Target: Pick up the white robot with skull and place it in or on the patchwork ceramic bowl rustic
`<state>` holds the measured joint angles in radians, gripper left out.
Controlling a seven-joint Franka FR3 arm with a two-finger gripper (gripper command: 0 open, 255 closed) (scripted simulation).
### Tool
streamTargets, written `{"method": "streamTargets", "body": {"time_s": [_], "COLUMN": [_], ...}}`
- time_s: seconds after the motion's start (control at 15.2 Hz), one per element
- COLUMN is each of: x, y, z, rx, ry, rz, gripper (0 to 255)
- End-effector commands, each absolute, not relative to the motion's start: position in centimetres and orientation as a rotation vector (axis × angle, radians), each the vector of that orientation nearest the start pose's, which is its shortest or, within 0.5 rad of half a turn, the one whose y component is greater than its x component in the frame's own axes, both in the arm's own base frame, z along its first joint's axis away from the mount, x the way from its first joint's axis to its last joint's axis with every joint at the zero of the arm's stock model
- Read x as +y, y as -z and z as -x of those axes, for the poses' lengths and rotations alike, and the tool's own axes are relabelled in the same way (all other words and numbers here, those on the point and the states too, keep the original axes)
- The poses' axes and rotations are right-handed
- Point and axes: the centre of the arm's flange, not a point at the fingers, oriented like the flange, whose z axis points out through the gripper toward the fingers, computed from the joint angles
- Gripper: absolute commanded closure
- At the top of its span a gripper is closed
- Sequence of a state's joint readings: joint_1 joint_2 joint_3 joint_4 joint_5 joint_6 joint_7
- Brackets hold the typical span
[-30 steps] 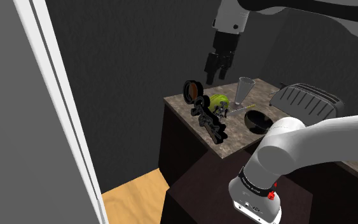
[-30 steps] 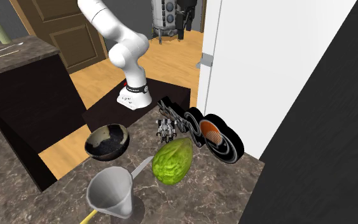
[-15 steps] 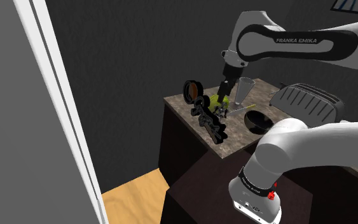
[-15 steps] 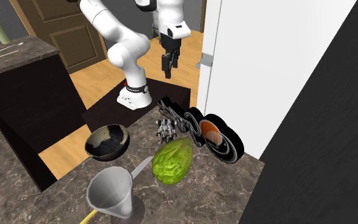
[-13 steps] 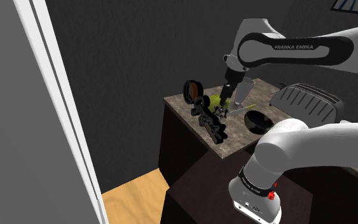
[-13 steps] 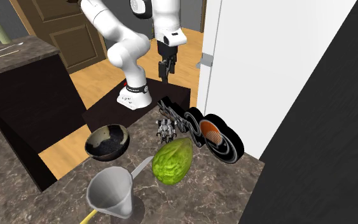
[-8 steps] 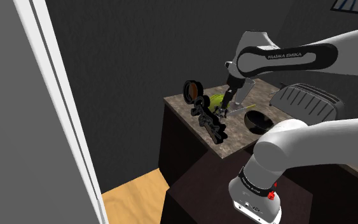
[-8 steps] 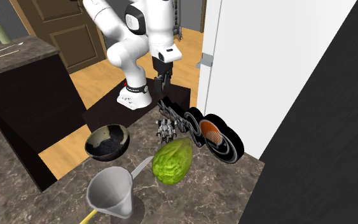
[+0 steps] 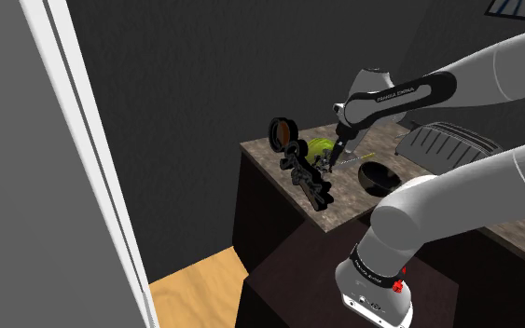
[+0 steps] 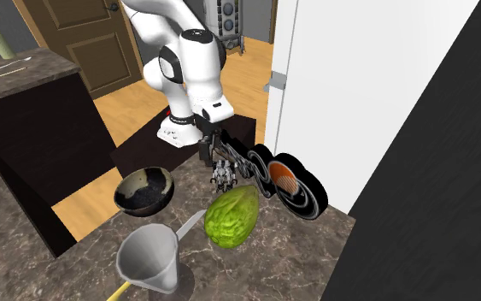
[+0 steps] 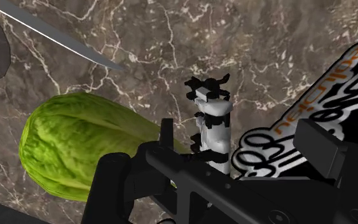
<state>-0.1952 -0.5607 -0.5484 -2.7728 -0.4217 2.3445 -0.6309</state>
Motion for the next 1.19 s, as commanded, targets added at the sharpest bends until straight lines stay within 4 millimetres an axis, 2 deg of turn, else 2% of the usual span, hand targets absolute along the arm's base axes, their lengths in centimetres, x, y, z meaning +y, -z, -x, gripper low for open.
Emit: {"method": "streamTargets", "body": {"time_s": [0.0, 0.46, 0.92, 0.99, 1.12], "x": [-24.5, -24.8, -24.8, -24.8, -24.8], "y": [-34.7, -31.2, -31.2, -31.2, -31.2], "z": [-27.6, -27.9, -27.9, -27.9, -27.9], "rx": [-0.383, -0.383, -0.383, -0.383, -0.383], "ry": [0.106, 0.106, 0.106, 0.106, 0.106], "rz": [3.209, 3.209, 3.209, 3.209, 3.209], "gripper": [0, 0, 0, 255, 255]}}
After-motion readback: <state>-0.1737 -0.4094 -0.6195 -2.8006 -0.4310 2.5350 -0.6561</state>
